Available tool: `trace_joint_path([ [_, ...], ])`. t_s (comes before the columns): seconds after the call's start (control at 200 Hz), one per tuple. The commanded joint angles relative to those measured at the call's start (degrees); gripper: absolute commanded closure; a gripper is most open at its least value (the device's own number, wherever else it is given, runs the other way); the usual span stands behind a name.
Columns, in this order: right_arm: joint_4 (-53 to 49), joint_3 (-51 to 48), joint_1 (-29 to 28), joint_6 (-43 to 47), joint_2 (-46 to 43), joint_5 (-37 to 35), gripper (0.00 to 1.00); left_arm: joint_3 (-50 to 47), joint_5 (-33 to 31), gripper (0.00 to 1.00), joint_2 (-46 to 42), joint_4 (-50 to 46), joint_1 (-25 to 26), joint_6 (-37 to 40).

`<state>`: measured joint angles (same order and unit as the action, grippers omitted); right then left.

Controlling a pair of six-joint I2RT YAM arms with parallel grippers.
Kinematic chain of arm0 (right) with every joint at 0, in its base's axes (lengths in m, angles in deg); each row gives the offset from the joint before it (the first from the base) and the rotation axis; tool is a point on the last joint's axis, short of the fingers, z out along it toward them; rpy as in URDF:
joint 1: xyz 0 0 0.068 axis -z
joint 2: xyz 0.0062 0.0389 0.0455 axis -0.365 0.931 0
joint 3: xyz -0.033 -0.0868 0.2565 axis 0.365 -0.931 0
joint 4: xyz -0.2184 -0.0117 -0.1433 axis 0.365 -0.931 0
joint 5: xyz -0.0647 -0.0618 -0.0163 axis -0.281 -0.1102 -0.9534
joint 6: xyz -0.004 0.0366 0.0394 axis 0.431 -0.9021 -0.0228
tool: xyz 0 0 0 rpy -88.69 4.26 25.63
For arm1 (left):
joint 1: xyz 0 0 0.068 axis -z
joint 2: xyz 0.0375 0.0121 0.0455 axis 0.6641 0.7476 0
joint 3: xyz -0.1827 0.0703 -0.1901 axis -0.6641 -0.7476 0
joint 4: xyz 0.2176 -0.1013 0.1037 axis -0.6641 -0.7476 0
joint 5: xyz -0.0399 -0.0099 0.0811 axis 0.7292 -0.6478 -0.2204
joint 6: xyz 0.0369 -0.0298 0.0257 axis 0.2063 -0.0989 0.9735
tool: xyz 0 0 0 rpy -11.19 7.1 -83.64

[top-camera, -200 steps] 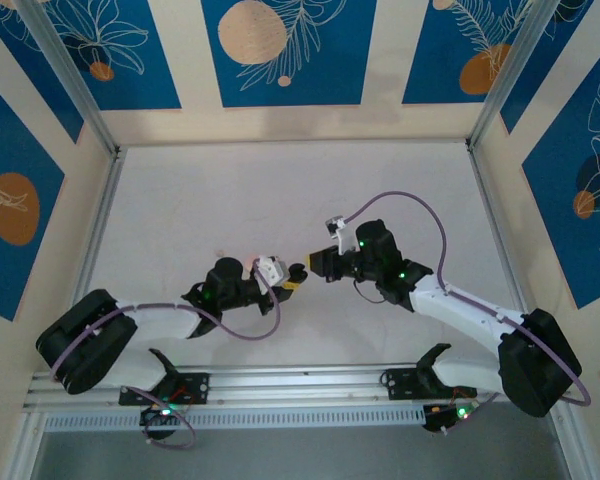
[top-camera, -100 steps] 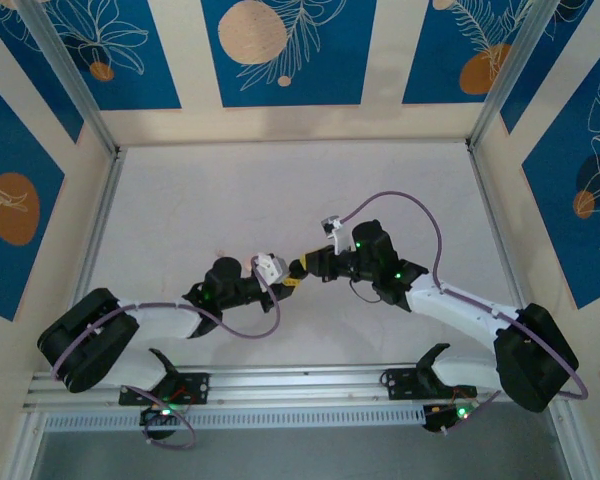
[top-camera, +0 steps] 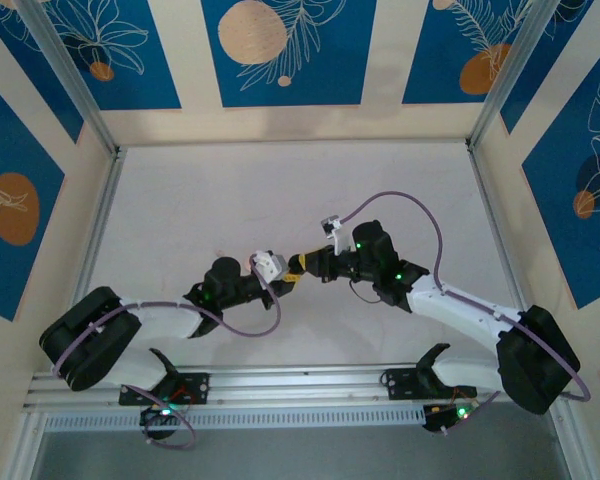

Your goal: Insert the wireless bluetooth earbuds into the charging case

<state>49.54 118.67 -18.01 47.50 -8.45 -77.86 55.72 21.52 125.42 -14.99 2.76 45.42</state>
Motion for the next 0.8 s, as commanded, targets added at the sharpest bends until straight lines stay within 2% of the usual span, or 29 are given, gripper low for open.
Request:
trace_joint_path([
  [0.0,-0.28,-0.90,-0.58,-0.90,-0.76,0.37,0.84,0.25,-0.33,0.88,0.34,4.97,0.63,-1.03],
  [0.21,-1.28,-0.39,-0.86,-1.93,0.50,-0.68,0.83,0.14,-0.25,0.88,0.78,6.42,0.63,-1.24],
  [0.33,-2.69,-0.26,-0.94,-2.70,-0.23,-2.55,0.72,0.03,-0.56,0.88,0.40,6.34,0.66,-1.09],
  [0.49,-3.75,-0.04,-0.97,-2.68,-2.21,-3.86,0.64,0.03,-0.73,0.88,0.01,5.30,0.65,-0.62],
  [0.795,-5.57,1.03,-0.76,-0.08,-8.28,-3.57,0.56,-0.62,-0.77,0.88,-1.13,3.92,0.64,0.16],
])
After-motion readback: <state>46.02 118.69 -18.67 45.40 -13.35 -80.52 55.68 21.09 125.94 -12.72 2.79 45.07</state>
